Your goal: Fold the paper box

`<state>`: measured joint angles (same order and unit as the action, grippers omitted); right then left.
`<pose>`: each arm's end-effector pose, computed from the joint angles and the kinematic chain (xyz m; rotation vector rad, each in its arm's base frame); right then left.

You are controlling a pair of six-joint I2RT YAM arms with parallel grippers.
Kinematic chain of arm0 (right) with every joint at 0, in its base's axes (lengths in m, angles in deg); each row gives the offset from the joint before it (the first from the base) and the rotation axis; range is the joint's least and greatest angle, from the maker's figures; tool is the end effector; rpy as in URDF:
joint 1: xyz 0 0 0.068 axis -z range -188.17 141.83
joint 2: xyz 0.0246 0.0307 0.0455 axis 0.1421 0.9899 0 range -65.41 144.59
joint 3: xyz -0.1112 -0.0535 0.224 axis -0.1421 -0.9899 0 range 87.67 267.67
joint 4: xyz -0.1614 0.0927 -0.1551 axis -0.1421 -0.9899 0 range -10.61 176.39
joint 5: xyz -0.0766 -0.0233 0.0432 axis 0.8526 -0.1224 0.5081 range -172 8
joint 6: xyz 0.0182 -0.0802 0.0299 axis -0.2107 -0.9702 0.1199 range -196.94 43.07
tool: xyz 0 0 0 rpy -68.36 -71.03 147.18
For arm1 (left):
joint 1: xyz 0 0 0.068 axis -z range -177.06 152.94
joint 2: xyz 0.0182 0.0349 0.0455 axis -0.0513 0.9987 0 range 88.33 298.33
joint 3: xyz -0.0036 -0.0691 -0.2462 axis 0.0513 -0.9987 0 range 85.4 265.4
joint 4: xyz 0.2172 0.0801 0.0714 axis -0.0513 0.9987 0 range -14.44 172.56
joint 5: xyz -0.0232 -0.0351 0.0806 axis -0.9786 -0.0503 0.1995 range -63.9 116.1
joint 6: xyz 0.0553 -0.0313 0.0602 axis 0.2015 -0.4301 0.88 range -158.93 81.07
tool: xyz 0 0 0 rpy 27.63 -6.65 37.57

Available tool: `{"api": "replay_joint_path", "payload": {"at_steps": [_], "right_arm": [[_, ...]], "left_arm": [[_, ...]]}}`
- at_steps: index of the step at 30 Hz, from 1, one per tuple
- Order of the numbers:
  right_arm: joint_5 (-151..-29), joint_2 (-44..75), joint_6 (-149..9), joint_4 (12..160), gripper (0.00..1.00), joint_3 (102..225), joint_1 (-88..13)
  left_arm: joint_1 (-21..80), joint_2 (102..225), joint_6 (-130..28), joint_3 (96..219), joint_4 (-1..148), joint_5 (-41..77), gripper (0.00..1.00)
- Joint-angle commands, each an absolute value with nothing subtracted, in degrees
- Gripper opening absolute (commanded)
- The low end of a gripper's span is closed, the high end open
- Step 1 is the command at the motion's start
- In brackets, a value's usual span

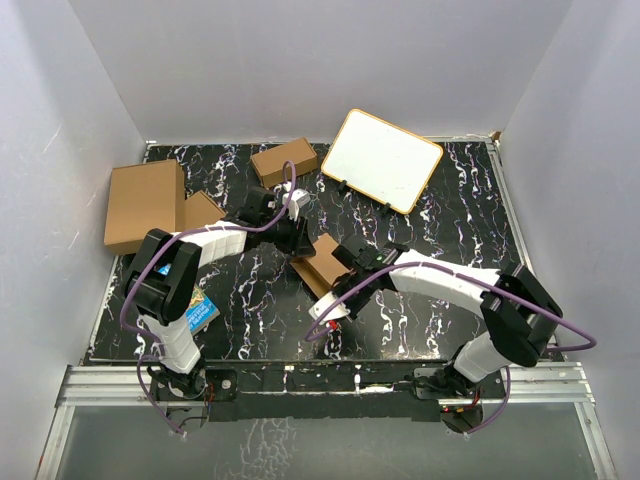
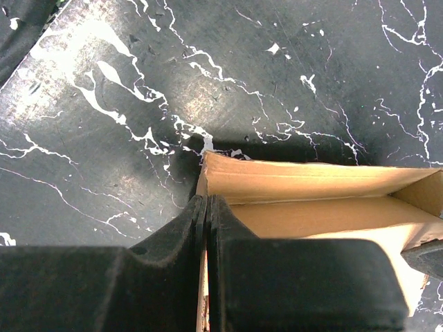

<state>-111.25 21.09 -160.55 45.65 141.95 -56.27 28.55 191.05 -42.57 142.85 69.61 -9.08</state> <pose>0.1510 0.2251 0.1550 -2.4669 0.9918 0.5389 0.3243 -0.2049 0.1495 0.7632 2.1518 -0.9624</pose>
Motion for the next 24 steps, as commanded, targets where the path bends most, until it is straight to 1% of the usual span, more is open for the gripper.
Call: {"api": "replay_joint_path", "payload": {"at_steps": [1, 9, 15, 19, 21, 24], "right_arm": [[-111.19, 18.09, -160.1, 50.3, 0.08, 141.76, -55.74], [-108.23, 16.5, -158.66, 51.74, 0.08, 139.37, -55.65], [-108.96, 14.0, -157.8, 51.93, 0.1, 137.97, -54.4], [-110.29, 13.27, -157.47, 52.16, 0.19, 137.3, -53.62], [-110.89, 13.09, -157.13, 52.48, 0.26, 136.92, -53.54], [-112.54, 12.71, -156.83, 51.83, 0.32, 137.31, -52.82]], "left_arm": [[28.96, 193.56, -40.73, 142.07, 76.27, -6.4, 0.38], [28.96, 193.58, -40.69, 142.26, 76.57, -6.23, 0.38], [28.96, 193.8, -41.1, 142.79, 76.56, -5.92, 0.38], [28.96, 193.77, -42.62, 143.59, 75.99, -5.48, 0.4], [28.91, 193.51, -44.02, 144.47, 75.68, -5.12, 0.42], [28.97, 192.88, -46.52, 146.04, 75.29, -4.24, 0.48]]}}
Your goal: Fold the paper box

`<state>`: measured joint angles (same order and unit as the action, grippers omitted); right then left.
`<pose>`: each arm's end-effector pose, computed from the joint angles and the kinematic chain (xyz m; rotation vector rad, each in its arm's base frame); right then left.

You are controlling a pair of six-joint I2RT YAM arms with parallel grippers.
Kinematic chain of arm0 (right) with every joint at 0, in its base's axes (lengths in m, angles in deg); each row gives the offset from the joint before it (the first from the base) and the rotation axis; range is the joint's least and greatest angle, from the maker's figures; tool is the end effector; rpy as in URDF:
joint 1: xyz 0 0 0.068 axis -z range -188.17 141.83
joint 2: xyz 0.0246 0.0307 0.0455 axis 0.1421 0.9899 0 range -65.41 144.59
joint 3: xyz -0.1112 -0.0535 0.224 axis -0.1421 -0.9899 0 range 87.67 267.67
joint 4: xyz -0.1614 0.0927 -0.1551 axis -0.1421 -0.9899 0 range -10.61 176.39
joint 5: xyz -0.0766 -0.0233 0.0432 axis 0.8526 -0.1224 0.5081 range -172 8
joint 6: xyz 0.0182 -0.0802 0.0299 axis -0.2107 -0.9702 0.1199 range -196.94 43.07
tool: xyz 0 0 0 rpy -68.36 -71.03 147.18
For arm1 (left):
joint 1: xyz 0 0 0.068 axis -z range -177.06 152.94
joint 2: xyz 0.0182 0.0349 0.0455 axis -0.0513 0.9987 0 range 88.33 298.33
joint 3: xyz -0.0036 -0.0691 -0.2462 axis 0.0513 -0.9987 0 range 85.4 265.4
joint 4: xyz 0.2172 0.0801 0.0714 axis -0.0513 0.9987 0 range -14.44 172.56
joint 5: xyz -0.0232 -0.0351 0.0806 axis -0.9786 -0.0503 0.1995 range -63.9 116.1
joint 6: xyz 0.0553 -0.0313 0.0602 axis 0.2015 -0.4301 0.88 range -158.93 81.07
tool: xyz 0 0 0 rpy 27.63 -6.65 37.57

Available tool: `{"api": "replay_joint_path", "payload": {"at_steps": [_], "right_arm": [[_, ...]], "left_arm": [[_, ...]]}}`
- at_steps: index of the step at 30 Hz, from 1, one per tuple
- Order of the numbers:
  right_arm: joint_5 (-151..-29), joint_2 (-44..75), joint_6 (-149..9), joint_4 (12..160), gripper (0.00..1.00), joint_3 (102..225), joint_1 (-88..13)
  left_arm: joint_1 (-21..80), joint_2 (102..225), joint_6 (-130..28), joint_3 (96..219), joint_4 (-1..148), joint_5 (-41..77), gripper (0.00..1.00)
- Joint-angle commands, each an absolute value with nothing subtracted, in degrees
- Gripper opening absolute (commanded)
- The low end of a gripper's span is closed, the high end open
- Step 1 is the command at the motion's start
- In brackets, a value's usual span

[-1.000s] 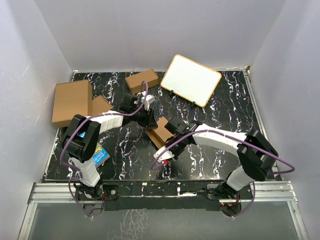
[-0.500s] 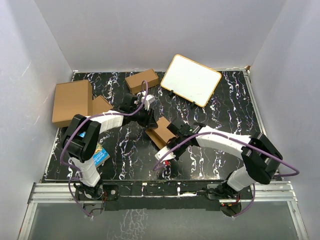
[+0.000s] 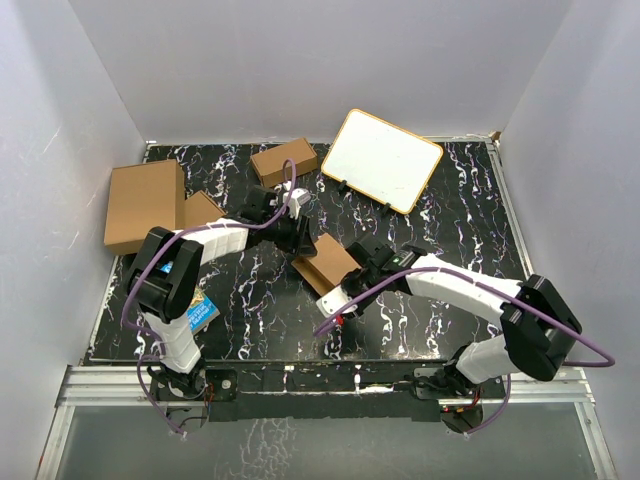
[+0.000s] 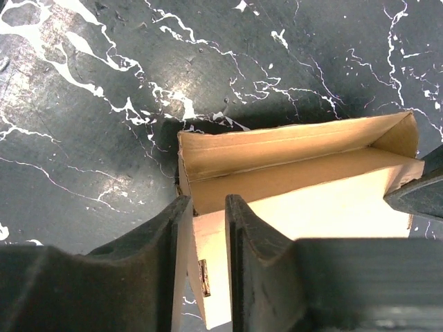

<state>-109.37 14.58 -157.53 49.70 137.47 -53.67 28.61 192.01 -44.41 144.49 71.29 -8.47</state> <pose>0.1550 0.2086 0.1636 -2.3620 1.0566 0.4407 0.3282 -0.2065 0.1488 0.7245 2.1910 -0.9684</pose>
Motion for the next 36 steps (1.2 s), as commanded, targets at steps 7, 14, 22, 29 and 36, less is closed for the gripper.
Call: {"api": "replay_joint_path", "payload": {"at_steps": [7, 14, 22, 29, 36], "right_arm": [[-124.89, 9.76, -156.56, 47.51, 0.46, 139.65, -46.11], [-137.13, 7.81, -143.33, 48.33, 0.55, 141.84, -35.93], [-142.2, 9.79, -132.93, 49.82, 0.58, 141.5, -21.59], [-130.05, 14.65, -136.64, 50.5, 0.6, 143.46, -19.0], [-128.44, 25.01, -150.4, 43.25, 0.53, 149.18, -19.36]], "left_arm": [[28.96, 189.0, -52.98, 148.95, 70.53, -0.22, 0.71], [28.96, 179.71, -56.25, 146.9, 65.97, 6.52, 0.78], [28.96, 161.2, -60.93, 134.63, 67.61, 7.22, 0.59], [29.32, 153.58, -66.79, 123.87, 75.88, 6.29, 0.22], [41.58, 156.35, -63.57, 116.72, 68.96, 6.81, 0.09]]}}
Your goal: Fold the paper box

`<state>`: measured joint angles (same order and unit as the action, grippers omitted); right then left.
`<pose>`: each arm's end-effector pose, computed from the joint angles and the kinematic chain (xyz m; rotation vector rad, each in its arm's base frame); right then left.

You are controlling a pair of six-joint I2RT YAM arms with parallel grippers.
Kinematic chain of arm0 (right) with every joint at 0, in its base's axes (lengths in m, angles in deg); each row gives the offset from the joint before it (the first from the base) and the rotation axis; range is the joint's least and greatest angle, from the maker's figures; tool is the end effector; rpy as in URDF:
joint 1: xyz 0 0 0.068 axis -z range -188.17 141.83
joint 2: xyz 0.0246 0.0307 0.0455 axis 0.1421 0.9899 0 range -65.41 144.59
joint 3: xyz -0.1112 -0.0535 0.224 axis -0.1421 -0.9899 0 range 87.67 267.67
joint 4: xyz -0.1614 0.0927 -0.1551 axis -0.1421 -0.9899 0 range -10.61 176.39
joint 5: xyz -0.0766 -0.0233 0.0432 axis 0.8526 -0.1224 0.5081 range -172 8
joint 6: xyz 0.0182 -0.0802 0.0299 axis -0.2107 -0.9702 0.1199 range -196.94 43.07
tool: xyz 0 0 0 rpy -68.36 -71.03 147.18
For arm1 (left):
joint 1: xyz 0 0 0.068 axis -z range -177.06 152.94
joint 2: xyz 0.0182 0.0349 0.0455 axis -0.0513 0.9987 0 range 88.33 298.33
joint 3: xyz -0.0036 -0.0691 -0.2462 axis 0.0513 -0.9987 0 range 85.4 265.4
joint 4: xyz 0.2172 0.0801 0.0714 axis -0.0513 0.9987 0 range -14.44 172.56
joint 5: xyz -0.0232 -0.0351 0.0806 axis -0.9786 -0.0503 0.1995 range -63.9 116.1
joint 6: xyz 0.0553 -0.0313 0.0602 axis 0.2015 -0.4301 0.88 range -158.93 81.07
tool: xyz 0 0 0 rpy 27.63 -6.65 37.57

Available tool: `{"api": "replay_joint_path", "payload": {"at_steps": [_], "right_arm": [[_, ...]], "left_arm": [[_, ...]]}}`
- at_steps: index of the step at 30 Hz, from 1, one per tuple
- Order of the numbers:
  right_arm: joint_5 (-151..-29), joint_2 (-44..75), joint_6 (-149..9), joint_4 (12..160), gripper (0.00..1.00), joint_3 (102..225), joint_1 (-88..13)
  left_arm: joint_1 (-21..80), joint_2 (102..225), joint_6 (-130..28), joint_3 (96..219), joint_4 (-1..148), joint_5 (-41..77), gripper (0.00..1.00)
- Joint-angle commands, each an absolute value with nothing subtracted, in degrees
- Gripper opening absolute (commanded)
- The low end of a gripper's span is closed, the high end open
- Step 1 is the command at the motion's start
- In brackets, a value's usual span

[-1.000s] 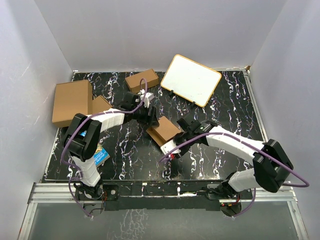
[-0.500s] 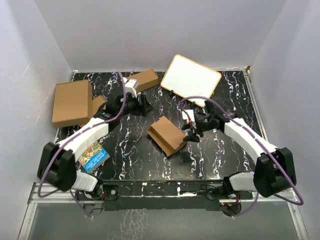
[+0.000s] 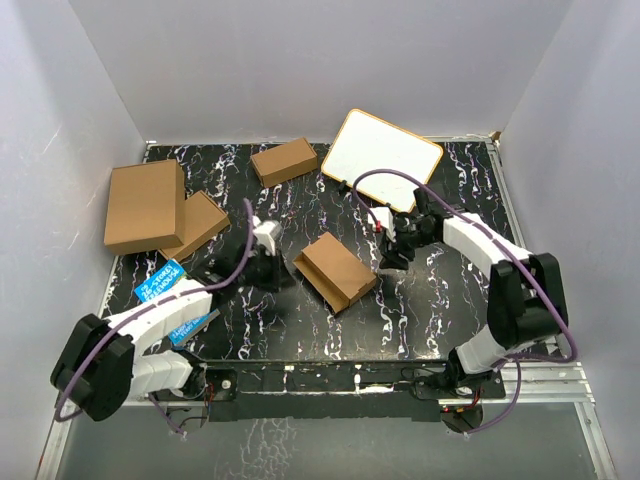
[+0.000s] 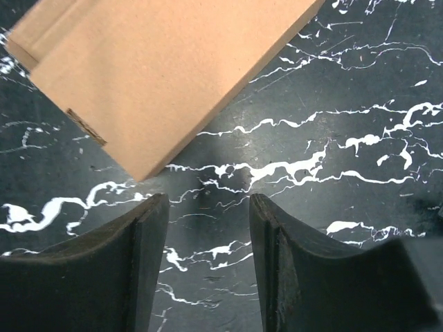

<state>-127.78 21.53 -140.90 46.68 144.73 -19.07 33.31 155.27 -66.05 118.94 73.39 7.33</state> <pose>0.2605 0.1068 0.1796 -1.5947 1.7847 0.7096 0.2203 -0.1579 0.1902 0.2697 2.2134 -0.9228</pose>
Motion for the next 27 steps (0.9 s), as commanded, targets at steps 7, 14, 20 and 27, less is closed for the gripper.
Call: {"api": "replay_joint_path", "payload": {"at_steps": [7, 14, 20, 27], "right_arm": [[-127.83, 28.05, -158.47, 41.09, 0.52, 146.9, -21.07], [-128.47, 29.35, -162.45, 39.81, 0.48, 145.77, -21.53], [-129.93, 29.38, -162.94, 40.02, 0.41, 144.6, -22.12], [-130.84, 29.28, -162.48, 40.74, 0.37, 143.37, -22.29]], "left_arm": [[53.09, 151.43, -51.63, 99.77, 42.51, 11.71, 0.05], [59.44, 156.07, -36.59, 91.66, 22.22, 12.08, 0.0], [63.92, 170.48, -31.64, 93.99, 9.49, 17.45, 0.0], [66.49, 180.4, -33.2, 96.07, -0.31, 21.1, 0.0]]}}
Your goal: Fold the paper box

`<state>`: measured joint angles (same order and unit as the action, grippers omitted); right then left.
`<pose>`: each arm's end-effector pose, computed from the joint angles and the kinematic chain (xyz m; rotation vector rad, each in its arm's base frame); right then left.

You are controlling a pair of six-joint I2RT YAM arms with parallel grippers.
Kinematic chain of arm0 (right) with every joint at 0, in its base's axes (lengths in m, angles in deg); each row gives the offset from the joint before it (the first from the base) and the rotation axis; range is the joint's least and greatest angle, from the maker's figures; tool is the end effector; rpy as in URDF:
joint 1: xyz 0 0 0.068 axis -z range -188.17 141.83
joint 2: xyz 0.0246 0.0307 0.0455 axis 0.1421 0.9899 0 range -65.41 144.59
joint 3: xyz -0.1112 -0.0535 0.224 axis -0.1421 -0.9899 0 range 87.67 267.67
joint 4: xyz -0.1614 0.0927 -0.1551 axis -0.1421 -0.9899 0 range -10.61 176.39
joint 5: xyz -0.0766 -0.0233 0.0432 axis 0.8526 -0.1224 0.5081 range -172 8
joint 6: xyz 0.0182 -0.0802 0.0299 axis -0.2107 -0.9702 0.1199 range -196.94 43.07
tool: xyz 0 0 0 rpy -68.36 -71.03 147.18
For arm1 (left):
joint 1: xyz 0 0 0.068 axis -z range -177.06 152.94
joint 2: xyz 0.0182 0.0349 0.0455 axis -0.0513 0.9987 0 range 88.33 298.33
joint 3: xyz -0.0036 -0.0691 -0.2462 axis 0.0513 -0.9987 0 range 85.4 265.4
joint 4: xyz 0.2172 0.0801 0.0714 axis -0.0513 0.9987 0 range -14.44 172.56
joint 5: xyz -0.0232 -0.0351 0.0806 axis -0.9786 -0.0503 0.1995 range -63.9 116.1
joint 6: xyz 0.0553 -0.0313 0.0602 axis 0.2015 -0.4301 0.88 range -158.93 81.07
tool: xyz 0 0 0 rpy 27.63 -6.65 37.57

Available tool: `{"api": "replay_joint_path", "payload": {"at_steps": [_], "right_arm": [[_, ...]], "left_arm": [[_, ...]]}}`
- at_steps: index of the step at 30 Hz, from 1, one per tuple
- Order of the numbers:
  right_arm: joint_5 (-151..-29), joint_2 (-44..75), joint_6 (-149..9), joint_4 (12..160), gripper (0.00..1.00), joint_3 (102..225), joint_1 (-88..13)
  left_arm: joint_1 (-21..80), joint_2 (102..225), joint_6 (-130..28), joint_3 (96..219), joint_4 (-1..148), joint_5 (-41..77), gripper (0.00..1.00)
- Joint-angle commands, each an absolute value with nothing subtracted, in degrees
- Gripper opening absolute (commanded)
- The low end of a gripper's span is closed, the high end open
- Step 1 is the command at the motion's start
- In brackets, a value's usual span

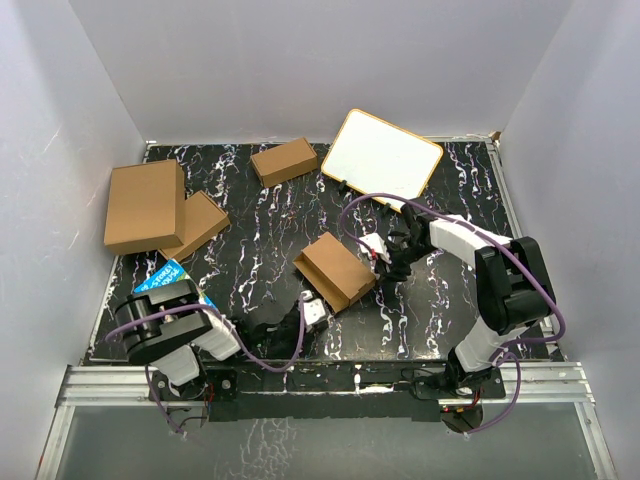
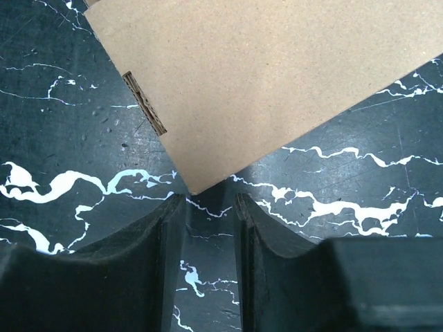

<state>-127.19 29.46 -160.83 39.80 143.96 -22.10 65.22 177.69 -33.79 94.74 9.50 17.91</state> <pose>0.2436 0.1171 0.1376 -1.9200 1.6156 0.7948 0.1120 -0.2366 0.1128 1.1369 1.5132 -0.8253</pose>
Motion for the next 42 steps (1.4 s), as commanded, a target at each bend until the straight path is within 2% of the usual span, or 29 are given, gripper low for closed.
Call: {"api": "replay_joint_path", "payload": {"at_steps": [1, 16, 29, 36, 39, 42], "right_arm": [[-131.05, 29.25, -162.44, 40.77, 0.37, 143.36, -22.27], [-132.21, 27.88, -162.96, 40.11, 0.21, 141.8, -25.16], [-131.69, 27.62, -160.19, 41.42, 0.17, 141.19, -26.69], [-131.59, 27.83, -158.12, 42.0, 0.19, 141.82, -26.64], [-131.46, 28.05, -157.89, 42.0, 0.19, 141.98, -26.71], [-131.33, 28.23, -157.71, 42.0, 0.19, 142.01, -26.7]], "left_arm": [[66.69, 181.03, -33.62, 96.45, -0.81, 21.31, 0.0], [67.89, 180.89, -38.19, 103.05, 8.78, 23.63, 0.0], [67.94, 175.72, -42.08, 106.4, 15.89, 26.51, 0.01], [67.0, 167.07, -51.44, 105.79, 27.73, 27.47, 0.39], [66.16, 162.88, -54.94, 105.86, 34.13, 25.44, 0.45], [65.92, 159.59, -55.48, 105.13, 37.31, 22.78, 0.48]]}}
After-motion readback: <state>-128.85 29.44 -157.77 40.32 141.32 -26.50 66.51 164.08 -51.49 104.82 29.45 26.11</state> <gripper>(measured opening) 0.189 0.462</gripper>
